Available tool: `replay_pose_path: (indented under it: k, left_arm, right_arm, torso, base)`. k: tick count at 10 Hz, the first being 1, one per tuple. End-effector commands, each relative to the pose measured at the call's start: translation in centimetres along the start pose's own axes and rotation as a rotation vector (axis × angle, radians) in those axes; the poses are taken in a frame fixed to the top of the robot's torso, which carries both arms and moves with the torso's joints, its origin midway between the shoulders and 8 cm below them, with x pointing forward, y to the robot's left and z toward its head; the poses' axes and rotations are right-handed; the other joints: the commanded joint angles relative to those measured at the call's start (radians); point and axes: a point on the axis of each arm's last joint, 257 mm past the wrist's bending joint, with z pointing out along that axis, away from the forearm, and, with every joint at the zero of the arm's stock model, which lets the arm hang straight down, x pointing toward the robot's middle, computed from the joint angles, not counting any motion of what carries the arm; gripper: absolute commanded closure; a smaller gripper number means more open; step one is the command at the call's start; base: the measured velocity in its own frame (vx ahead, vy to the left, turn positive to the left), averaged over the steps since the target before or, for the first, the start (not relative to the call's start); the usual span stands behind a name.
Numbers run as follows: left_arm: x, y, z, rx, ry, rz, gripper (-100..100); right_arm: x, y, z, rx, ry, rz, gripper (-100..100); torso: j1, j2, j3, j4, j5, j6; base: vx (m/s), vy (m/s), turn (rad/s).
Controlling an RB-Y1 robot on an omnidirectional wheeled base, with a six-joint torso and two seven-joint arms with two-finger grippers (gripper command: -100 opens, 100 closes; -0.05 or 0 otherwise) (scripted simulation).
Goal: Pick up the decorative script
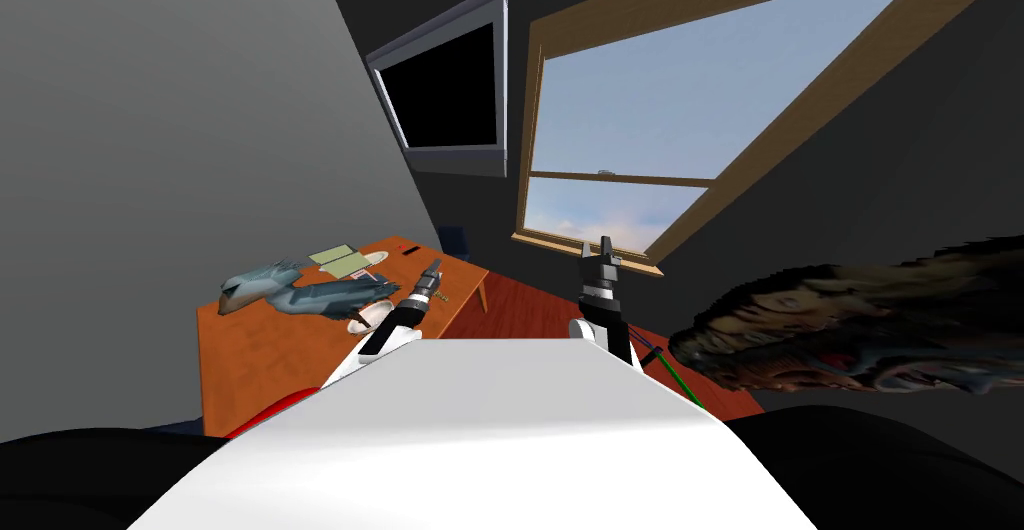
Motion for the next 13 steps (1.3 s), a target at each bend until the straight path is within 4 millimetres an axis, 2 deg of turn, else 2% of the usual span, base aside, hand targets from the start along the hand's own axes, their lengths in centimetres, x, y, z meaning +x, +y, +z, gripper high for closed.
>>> replay_pose_path:
  k: [1,2,3,4,5,6,7,8,9,10,11,12,13]
  left_arm:
    - [0.0,3.6,-0.2,-0.094,0.028,0.026,-100]
    - [0.1,4.3,-0.3,-0.119,0.033,0.026,-100]
    - [0.1,6.6,-0.6,-0.184,0.054,0.044,-100]
    - [0.1,7.0,-0.7,-0.193,0.055,0.044,-100]
    - [-0.1,9.4,-1.2,-0.260,0.076,0.062,-100]
    - [-0.1,9.6,-1.3,-0.269,0.079,0.062,-100]
    - [-0.4,11.9,-1.9,-0.331,0.099,0.080,-100]
    - [-0.3,12.2,-2.0,-0.345,0.103,0.080,-100]
    - [-0.8,14.3,-2.7,-0.398,0.121,0.099,-100]
    - [-0.6,14.9,-3.0,-0.425,0.130,0.099,-100]
    - [-1.1,16.9,-3.8,-0.482,0.148,0.117,-100]
    - [-1.0,17.4,-4.1,-0.504,0.156,0.117,-100]
    - [-1.6,19.3,-5.1,-0.561,0.175,0.135,-100]
  right_arm:
    - [0.0,0.0,0.0,0.000,0.000,0.000,0]
    - [0.0,0.0,0.0,0.000,0.000,0.000,0]
    - [0.0,0.0,0.0,0.000,0.000,0.000,0]
    - [0.0,0.0,0.0,0.000,0.000,0.000,0]
    - [0.0,0.0,0.0,0.000,0.000,0.000,0]
    - [0.0,0.0,0.0,0.000,0.000,0.000,0]
    - [0.0,0.0,0.0,0.000,0.000,0.000,0]
    - [0.0,0.0,0.0,0.000,0.000,0.000,0]
    - [0.0,0.0,0.0,0.000,0.000,0.000,0]
    - [0.0,0.0,0.0,0.000,0.000,0.000,0]
    - [0.0,0.0,0.0,0.000,0.000,0.000,0]
    - [0.0,0.0,0.0,0.000,0.000,0.000,0]
    - [0.0,0.0,0.0,0.000,0.000,0.000,0]
  torso:
    - [0.000,0.000,0.000,0.000,0.000,0.000]
    - [0.000,-0.001,-0.001,0.000,0.000,0.000]
    - [0.000,-0.001,0.000,0.000,0.000,0.000]
    - [0.000,-0.001,0.000,0.000,0.000,0.000]
    - [0.000,0.000,0.000,0.000,0.000,0.000]
    - [0.000,0.000,0.000,0.000,0.000,0.000]
    - [0.000,0.000,0.000,0.000,0.000,0.000]
    - [0.000,0.000,0.000,0.000,0.000,0.000]
    - [0.000,0.000,0.000,0.000,0.000,0.000]
    - [0.000,-0.001,0.000,0.000,0.000,0.000]
    - [0.000,0.000,0.000,0.000,0.000,-0.001]
    - [0.000,-0.001,0.000,0.000,0.000,0.000]
    - [0.000,0.000,0.000,0.000,0.000,0.000]
  base:
    - [0.058,-0.011,-0.153]
    - [0.046,-0.006,-0.045]
    - [0.050,-0.007,-0.086]
    - [0.038,-0.006,-0.046]
    - [0.047,-0.012,-0.095]
    - [0.038,-0.002,-0.043]
    - [0.046,-0.003,-0.112]
    - [0.040,0.005,-0.046]
    - [0.048,0.001,-0.096]
    - [0.044,0.003,-0.052]
    - [0.055,-0.007,-0.094]
    - [0.046,0.001,-0.048]
    - [0.044,0.011,-0.091]
